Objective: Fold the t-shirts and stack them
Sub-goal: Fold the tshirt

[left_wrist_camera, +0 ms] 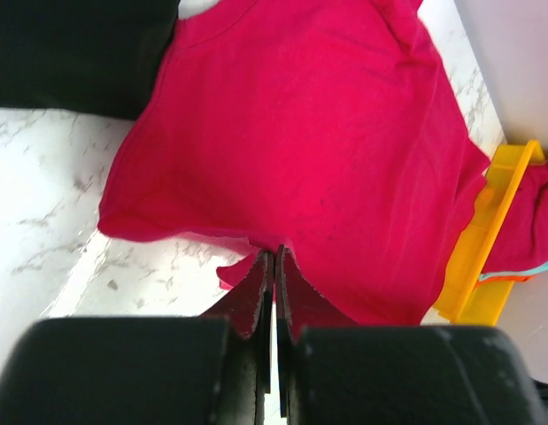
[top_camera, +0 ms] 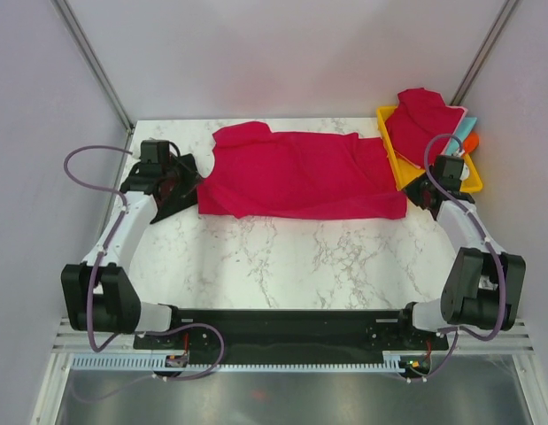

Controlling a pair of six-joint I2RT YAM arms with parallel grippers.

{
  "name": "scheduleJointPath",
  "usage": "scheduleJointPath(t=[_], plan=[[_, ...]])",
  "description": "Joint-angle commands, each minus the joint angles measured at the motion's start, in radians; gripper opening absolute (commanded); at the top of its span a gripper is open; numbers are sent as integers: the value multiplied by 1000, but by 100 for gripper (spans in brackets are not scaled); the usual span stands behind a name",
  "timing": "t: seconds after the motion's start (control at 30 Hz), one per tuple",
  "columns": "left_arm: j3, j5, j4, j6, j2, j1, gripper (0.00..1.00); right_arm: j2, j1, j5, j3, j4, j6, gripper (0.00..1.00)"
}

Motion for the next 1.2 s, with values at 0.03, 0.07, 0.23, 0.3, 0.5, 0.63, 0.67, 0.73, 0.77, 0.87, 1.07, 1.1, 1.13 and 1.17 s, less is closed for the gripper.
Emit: scheduleJointPath(t=[0.03, 0.07, 0.23, 0.3, 0.5, 0.63, 0.67, 0.73, 0.77, 0.87, 1.07, 1.1, 1.13, 1.17], plan=[[141, 19, 42, -56, 116, 17, 2, 72, 11, 39, 78, 52, 47, 0], [161, 31, 42, -59, 134, 17, 2, 96, 11, 39, 94, 54, 58, 0], [273, 25, 43, -65, 231, 23, 2, 152, 14, 58, 140, 71, 83, 0], [319, 31, 48, -66, 279, 23, 2, 179, 17, 62, 158, 78, 101, 0], [446, 39, 48, -77, 417, 23, 2, 244, 39, 116, 198, 109, 142, 0], [544, 54, 53, -62, 501, 25, 2, 300, 42, 138, 235, 127, 158, 0], [561, 66, 53, -56, 518, 25, 6, 310, 42, 136, 241, 140, 158, 0], [619, 96, 57, -39, 578, 26, 33, 333, 42, 136, 256, 143, 159, 20], [635, 106, 56, -24, 593, 26, 50, 334, 42, 135, 257, 150, 161, 29], [650, 99, 53, -16, 613, 28, 85, 317, 52, 145, 247, 176, 150, 59], [572, 65, 45, 30, 531, 28, 89, 213, 94, 213, 185, 161, 109, 71], [540, 60, 42, 35, 515, 29, 88, 195, 100, 216, 168, 163, 98, 71], [525, 51, 33, 38, 500, 31, 87, 157, 106, 217, 139, 163, 92, 71], [493, 33, 13, 43, 468, 34, 85, 137, 115, 219, 122, 160, 87, 71]])
